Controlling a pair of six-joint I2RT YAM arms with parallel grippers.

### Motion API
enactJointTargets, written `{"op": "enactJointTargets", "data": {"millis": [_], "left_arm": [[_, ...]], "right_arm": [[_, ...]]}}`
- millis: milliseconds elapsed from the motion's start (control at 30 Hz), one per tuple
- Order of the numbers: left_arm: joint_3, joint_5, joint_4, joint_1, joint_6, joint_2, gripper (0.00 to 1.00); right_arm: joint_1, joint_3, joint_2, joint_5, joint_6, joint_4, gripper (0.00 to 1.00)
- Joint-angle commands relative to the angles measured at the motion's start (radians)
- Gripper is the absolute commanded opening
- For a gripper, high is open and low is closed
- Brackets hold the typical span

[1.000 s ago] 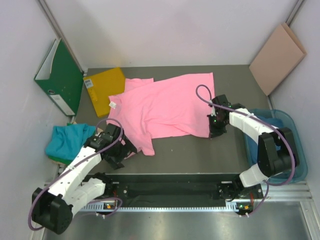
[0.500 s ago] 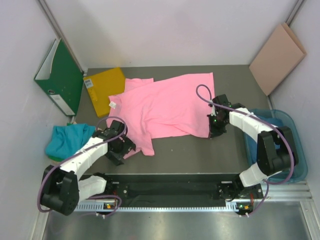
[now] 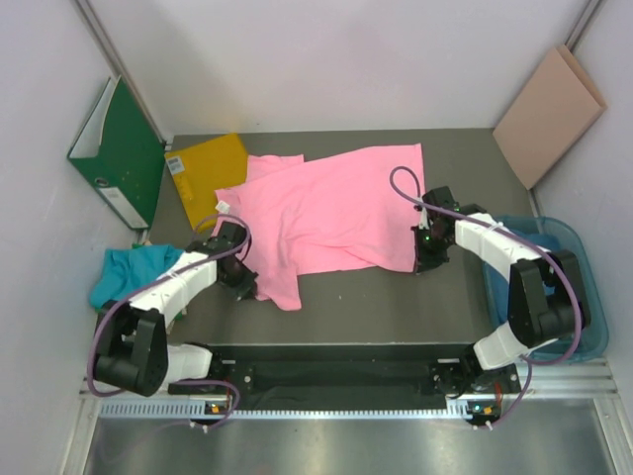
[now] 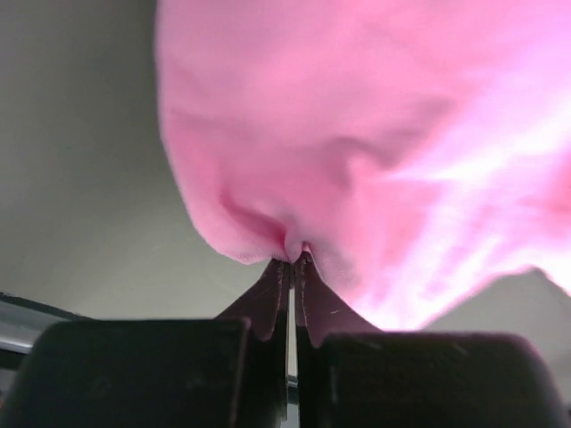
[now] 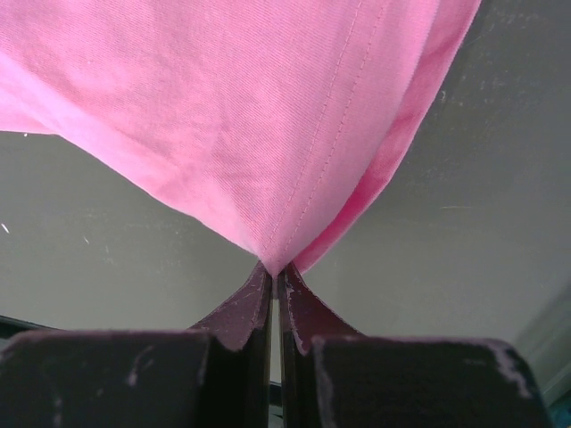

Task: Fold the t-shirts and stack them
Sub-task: Grap the side of the flattened tshirt closest away from the robot with both arms

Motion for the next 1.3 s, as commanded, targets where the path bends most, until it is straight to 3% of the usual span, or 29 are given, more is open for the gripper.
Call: {"op": "enactJointTargets", "data": {"millis": [0, 133, 300, 333, 367, 400, 500, 733, 1000, 1167, 1200, 1267], "left_arm": [[0.187, -0.074, -0.049, 0.002, 0.055, -0.036, 0.00], [0.347, -0.145, -0.043, 0.002, 0.140, -0.021, 0.00], [0.428, -0.127, 0.067, 0.008, 0.205, 0.157, 0.00], [0.462, -0.114, 0.073, 0.008, 0.213, 0.198, 0.16], [0.483, -0.082, 0.079, 0.011, 0.227, 0.285, 0.39], [0.511, -0.064, 0.063, 0.011, 0.239, 0.329, 0.74], [0.605, -0.064, 0.006, 0.011, 0.254, 0.427, 0.99], [0.505, -0.125, 0.029, 0.027, 0.267, 0.253, 0.98], [0.361, -0.137, 0.070, 0.100, 0.268, 0.170, 0.76], [0.316, -0.004, 0.179, 0.189, 0.277, 0.234, 0.66], [0.313, 0.014, 0.193, 0.197, 0.282, 0.246, 0.60], [0.318, 0.062, 0.221, 0.211, 0.286, 0.280, 0.59]], "right_arm": [[-0.019, 0.026, -0.012, -0.010, -0.011, 0.014, 0.01], [-0.024, 0.029, -0.004, -0.010, -0.013, 0.020, 0.01], [-0.027, 0.037, 0.017, -0.011, -0.007, 0.031, 0.01], [-0.026, 0.038, 0.021, -0.014, -0.005, 0.031, 0.01], [-0.026, 0.040, 0.024, -0.014, -0.004, 0.036, 0.01], [-0.026, 0.041, 0.031, -0.017, 0.000, 0.036, 0.01], [-0.026, 0.049, 0.039, -0.020, 0.003, 0.037, 0.01], [-0.026, 0.043, 0.045, -0.033, 0.010, 0.051, 0.01], [-0.027, 0.041, 0.068, -0.053, 0.009, 0.057, 0.01], [-0.029, 0.055, 0.076, -0.057, 0.006, 0.054, 0.01], [-0.027, 0.060, 0.076, -0.059, 0.004, 0.054, 0.02], [-0.027, 0.063, 0.079, -0.059, 0.003, 0.053, 0.02]]}}
